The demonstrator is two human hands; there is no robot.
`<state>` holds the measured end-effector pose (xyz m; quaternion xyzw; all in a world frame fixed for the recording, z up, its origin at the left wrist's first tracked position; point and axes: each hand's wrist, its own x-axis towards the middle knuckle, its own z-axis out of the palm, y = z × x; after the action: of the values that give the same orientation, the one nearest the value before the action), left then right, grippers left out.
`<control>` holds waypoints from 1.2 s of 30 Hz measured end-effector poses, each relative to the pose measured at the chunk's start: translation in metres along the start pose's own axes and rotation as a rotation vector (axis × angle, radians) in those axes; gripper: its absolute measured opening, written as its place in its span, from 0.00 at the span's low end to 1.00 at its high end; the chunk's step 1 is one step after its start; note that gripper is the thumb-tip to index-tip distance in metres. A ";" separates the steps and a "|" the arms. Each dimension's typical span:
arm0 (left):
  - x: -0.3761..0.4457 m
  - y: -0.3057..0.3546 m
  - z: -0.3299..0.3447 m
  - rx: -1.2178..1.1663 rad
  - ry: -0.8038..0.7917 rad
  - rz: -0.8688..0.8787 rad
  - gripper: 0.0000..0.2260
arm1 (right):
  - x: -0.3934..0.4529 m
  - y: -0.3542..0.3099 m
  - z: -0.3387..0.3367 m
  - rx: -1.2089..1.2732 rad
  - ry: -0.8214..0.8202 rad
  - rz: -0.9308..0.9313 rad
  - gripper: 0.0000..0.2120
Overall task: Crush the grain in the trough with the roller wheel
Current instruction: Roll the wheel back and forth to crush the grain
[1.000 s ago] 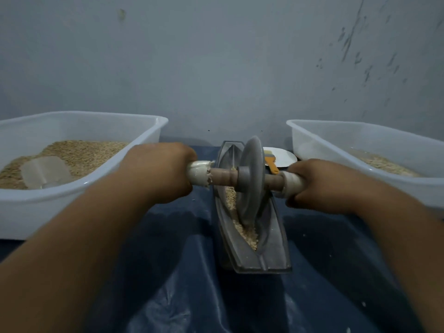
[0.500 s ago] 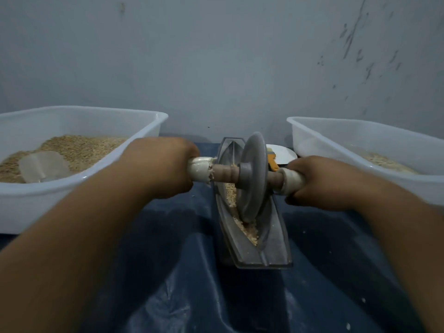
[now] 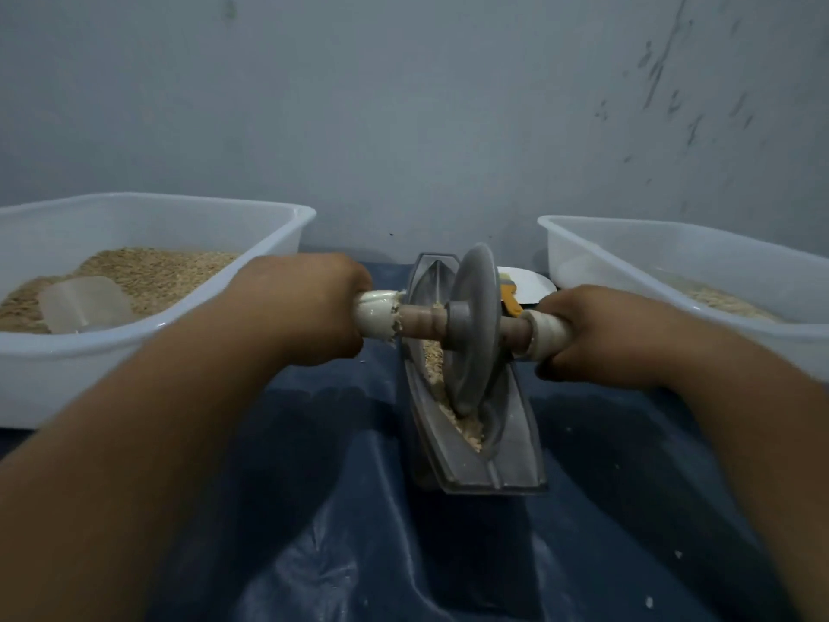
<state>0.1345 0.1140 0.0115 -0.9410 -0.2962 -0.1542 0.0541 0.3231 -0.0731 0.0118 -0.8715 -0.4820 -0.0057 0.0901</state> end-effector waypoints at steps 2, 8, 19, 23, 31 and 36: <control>0.001 0.004 0.012 0.072 0.209 -0.023 0.06 | 0.007 -0.002 0.015 -0.032 0.201 0.002 0.08; 0.002 -0.004 0.007 -0.035 -0.027 0.002 0.07 | 0.008 -0.002 0.008 -0.099 0.157 -0.025 0.08; 0.002 0.004 0.020 0.099 0.275 -0.014 0.06 | 0.014 -0.006 0.027 -0.184 0.345 0.015 0.12; 0.002 -0.004 0.005 -0.029 -0.074 -0.017 0.07 | 0.008 -0.005 0.008 -0.145 0.196 -0.009 0.08; 0.001 -0.005 -0.002 -0.061 -0.093 0.031 0.10 | -0.010 -0.003 -0.012 -0.032 -0.077 -0.014 0.10; 0.015 -0.005 0.038 0.098 0.301 -0.060 0.07 | 0.033 -0.001 0.036 -0.255 0.545 -0.051 0.08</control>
<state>0.1526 0.1333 -0.0196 -0.8942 -0.3198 -0.2804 0.1394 0.3373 -0.0396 -0.0200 -0.8298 -0.4571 -0.3021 0.1059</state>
